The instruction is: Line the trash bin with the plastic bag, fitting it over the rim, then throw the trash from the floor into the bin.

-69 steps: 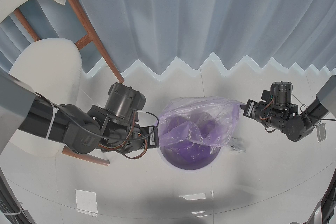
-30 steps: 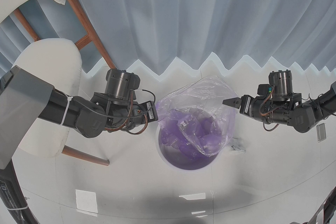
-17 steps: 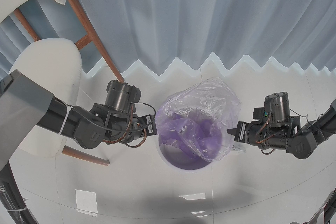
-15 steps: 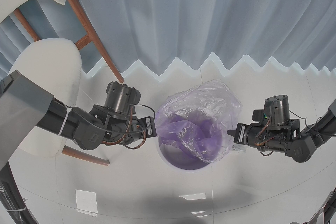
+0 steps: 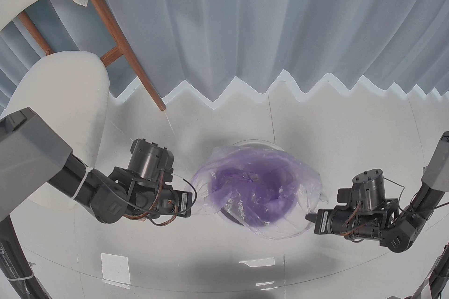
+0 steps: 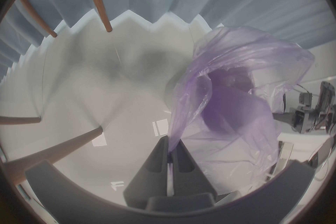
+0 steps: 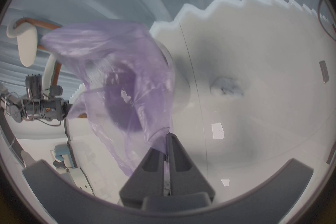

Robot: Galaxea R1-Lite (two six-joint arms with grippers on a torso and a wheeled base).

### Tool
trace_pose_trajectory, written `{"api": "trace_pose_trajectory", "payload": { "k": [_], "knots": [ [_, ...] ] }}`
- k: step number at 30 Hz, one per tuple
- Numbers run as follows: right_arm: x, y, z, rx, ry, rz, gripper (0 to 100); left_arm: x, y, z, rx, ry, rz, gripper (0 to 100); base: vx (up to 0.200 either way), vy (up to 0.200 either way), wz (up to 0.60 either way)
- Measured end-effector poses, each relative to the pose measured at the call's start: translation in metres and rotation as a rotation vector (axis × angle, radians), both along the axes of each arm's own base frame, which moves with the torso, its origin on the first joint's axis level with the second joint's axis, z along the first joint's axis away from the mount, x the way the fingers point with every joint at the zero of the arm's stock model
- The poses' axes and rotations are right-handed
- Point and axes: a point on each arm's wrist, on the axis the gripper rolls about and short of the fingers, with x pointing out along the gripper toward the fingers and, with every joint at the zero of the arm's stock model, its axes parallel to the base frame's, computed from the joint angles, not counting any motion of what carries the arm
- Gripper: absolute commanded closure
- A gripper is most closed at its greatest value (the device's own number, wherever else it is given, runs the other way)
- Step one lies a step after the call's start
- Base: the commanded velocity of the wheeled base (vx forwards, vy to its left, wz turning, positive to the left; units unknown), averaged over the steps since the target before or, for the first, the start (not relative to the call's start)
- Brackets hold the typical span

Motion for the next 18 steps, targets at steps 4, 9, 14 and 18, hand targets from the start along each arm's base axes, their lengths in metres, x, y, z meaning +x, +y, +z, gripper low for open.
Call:
{"api": "trace_pose_trajectory", "payload": {
  "k": [4, 9, 14, 18],
  "knots": [
    [-0.013, -0.003, -0.011, -0.027, 0.056, 0.01, 100, -0.009, 0.008, -0.012, 0.058, 0.003, -0.078, 100, 0.0, 0.0, 0.0],
    [-0.014, -0.002, -0.023, -0.036, 0.071, 0.014, 100, -0.013, 0.015, -0.023, 0.084, 0.028, -0.102, 100, 0.0, 0.0, 0.0],
    [-0.005, 0.0, -0.036, -0.03, 0.016, 0.01, 100, -0.011, 0.02, -0.034, 0.128, 0.041, -0.135, 100, 0.0, 0.0, 0.0],
    [0.0, -0.004, -0.049, -0.067, 0.018, 0.005, 100, -0.007, 0.028, -0.044, 0.163, 0.056, -0.145, 100, 0.0, 0.0, 0.0]
  ]
}}
